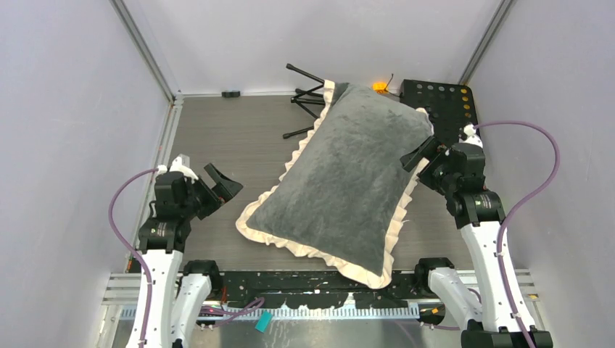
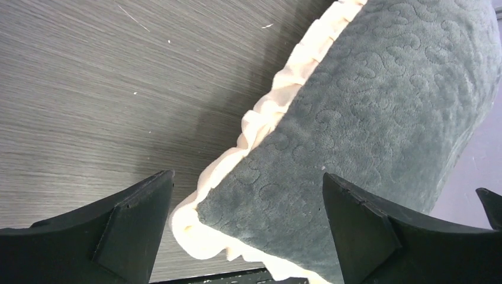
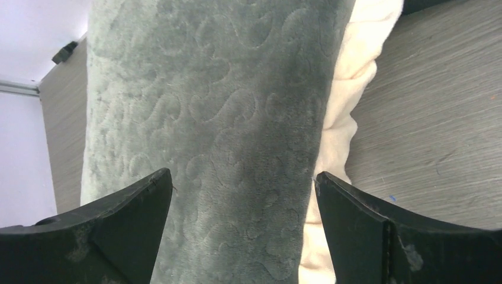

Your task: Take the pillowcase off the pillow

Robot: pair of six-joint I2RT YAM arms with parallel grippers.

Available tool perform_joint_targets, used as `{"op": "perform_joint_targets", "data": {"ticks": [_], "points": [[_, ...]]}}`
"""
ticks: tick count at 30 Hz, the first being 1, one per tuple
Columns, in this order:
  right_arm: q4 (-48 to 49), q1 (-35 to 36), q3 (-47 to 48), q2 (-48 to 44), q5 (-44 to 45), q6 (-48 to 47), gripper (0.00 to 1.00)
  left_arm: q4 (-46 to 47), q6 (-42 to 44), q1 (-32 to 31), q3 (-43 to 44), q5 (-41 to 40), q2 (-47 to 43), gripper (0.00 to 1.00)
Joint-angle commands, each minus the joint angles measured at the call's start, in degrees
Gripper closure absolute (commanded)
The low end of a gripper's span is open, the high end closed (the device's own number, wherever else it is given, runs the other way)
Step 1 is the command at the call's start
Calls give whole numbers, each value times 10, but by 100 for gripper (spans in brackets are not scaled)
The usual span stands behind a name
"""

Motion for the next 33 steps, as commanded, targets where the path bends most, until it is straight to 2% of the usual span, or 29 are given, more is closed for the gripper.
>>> {"op": "perform_joint_targets", "data": {"ticks": [1, 4, 9, 16, 20, 23, 27, 33], "points": [[5, 0, -17, -7, 19, 17, 5, 6, -12, 2, -6, 37, 2, 0], [-2, 0, -27, -13, 19, 5, 1, 3, -14, 2, -18, 64, 2, 0], [6, 0, -56, -4, -15, -12, 0, 7, -17, -4, -48, 129, 21, 0], [124, 0, -145, 20, -97, 26, 0, 56, -84, -84, -100, 107, 12, 0], [213, 1, -181, 35, -158, 54, 10, 92, -119, -130, -130, 78, 19, 0], [248, 8, -194, 45, -191, 75, 19, 145, -146, -135, -157, 68, 36, 7], [275, 58, -203, 43, -193, 101, 30, 239, -172, -135, -162, 45, 84, 27], [329, 245, -200, 44, -73, 146, 48, 328, -174, -134, -91, -25, 218, 76]]}}
